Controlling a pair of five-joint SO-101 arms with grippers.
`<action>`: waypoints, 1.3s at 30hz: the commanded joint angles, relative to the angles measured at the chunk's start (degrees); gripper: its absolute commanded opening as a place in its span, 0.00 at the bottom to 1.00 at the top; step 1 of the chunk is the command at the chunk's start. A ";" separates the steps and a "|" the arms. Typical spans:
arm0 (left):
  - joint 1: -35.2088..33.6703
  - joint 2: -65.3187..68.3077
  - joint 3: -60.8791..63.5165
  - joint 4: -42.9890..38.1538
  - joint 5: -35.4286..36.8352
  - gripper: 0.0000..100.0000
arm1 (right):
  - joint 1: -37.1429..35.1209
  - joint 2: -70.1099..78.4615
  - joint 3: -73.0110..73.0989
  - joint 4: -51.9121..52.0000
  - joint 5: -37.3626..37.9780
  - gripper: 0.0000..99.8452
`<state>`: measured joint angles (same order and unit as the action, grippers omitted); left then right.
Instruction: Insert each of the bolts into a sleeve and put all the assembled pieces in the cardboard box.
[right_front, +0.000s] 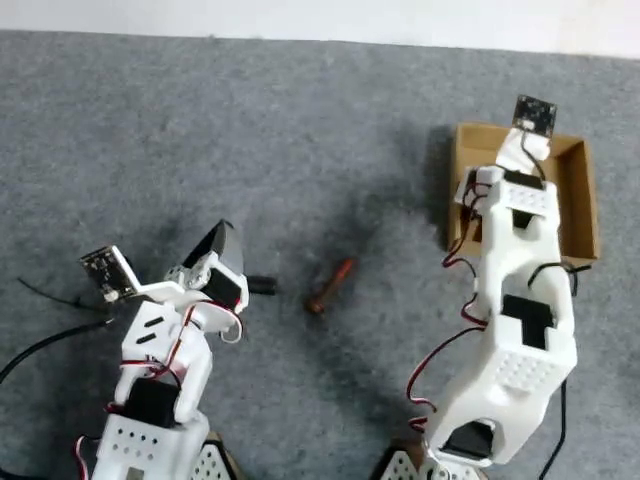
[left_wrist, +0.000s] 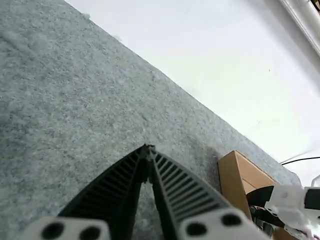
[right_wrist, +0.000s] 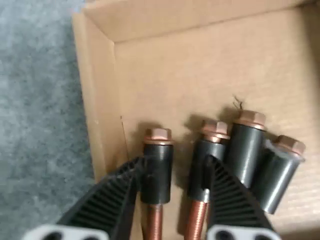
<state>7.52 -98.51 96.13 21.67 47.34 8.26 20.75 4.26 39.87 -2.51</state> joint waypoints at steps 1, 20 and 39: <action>-1.54 -1.19 1.27 -1.32 -0.62 0.01 | 0.31 -3.30 -1.98 5.05 -1.14 0.16; -20.00 -1.27 0.40 -4.57 -0.35 0.01 | -42.86 -38.46 24.31 17.36 10.29 0.16; -28.79 -1.19 0.84 -4.40 -0.26 0.01 | -58.42 -5.49 5.58 16.48 20.75 0.16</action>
<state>-20.88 -98.51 96.13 18.59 47.34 -49.41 12.13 15.52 54.64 17.71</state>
